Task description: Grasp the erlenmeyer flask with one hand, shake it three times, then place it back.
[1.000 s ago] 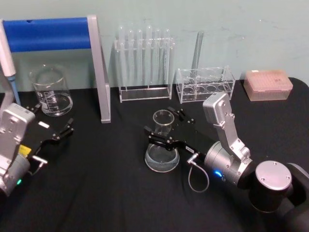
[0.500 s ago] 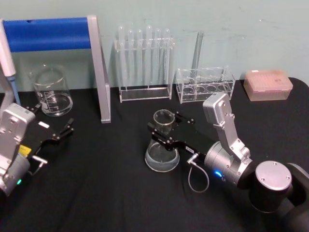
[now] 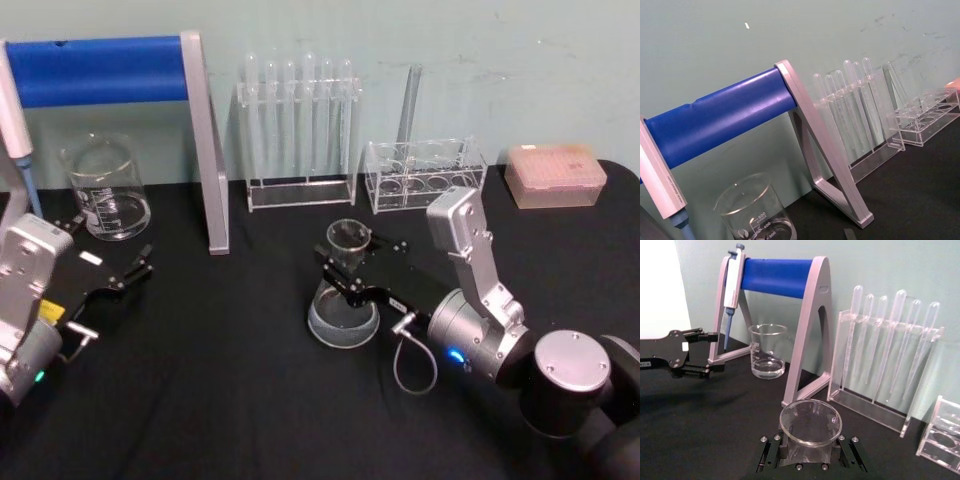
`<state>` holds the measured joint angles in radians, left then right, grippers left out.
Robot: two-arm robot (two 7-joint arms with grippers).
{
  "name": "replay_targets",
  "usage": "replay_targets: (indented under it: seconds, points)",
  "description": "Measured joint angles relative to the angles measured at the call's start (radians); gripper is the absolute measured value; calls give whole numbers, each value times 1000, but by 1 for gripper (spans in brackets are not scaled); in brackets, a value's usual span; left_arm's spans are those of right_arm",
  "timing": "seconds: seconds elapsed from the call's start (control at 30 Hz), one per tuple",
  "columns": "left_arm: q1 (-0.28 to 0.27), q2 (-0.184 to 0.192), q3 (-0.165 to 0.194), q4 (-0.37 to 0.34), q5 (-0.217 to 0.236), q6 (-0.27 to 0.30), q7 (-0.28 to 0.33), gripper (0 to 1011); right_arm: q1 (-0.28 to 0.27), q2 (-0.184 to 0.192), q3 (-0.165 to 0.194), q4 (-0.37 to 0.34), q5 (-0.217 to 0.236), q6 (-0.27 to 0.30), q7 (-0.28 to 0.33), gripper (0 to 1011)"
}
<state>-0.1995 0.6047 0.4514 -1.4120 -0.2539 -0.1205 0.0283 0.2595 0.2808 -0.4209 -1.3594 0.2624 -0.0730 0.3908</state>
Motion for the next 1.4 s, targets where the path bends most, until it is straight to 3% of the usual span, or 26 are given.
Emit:
replay_targets:
  seconds: [0.63,1.4]
  points:
    - [0,0,0,0,0,0,0,1001,-41,40,75,-182,6,82,-39,449]
    - [0,0,0,0,0,0,0,1001,-49,36,88,-192,5,87,-46,449]
